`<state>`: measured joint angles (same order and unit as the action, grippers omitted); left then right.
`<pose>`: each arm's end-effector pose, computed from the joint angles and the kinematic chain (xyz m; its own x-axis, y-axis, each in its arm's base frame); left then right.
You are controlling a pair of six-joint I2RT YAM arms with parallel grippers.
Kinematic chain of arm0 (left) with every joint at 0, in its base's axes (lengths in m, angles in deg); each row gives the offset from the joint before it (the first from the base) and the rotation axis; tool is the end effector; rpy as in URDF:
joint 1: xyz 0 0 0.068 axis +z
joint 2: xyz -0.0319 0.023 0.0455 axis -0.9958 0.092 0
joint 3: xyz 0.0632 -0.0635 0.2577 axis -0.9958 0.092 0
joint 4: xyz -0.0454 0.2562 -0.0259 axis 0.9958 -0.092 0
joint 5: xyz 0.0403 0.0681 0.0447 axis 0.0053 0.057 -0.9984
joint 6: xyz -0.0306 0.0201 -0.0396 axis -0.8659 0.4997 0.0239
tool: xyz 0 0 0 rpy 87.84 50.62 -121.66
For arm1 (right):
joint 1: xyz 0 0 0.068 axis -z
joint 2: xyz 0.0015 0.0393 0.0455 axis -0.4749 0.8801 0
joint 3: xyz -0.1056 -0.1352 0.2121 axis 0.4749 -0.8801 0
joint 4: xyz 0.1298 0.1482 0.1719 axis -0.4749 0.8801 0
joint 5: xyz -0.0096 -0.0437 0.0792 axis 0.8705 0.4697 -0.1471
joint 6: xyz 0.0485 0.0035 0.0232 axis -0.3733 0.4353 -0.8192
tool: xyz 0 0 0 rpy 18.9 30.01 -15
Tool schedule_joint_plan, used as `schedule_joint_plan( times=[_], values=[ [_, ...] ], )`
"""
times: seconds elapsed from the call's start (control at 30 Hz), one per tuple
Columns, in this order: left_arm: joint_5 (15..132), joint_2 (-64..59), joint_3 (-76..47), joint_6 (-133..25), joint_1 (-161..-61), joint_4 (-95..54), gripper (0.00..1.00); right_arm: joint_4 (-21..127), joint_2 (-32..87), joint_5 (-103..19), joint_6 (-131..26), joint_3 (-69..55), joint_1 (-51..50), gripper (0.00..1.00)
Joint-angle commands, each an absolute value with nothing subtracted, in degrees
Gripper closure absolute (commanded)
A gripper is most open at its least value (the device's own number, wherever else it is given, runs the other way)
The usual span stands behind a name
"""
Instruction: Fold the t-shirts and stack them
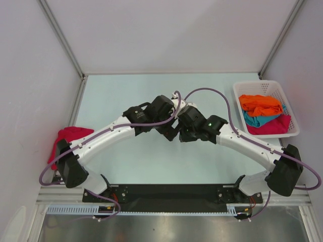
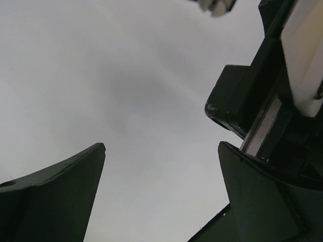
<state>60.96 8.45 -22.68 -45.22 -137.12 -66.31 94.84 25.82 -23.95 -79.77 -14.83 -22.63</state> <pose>0.1991 -0.2541 0.3311 -0.4967 0.5628 -0.6607 0.7359 0.6767 0.0232 0.1858 0.2192 0.2949 -0.8127 -0.1307 -0.5678 -0.2967 0.9316 0.2102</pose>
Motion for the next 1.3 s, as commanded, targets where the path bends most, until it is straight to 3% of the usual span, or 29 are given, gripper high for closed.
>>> schedule_joint_plan(
  times=[0.0,0.4,0.87,1.27],
  values=[
    [56.91,11.24,-22.46,-48.13,-138.07,-61.08,0.0,90.13,25.2,-25.55,-79.7,-13.58,-23.51,0.69],
    [52.59,9.4,-20.09,-53.05,-136.58,-58.45,0.0,89.43,23.53,-25.47,-79.78,-15.17,-23.42,0.68],
    [66.47,2.28,-12.8,-59.83,-126.91,-51.59,0.0,88.72,22.74,-25.38,-80.05,-15.61,-23.5,0.68],
    [74.74,-0.71,-15.07,-69.4,-121.46,-50.18,0.01,86.7,20.98,-26.96,-82.06,-14.38,-23.42,0.68]
  ],
)
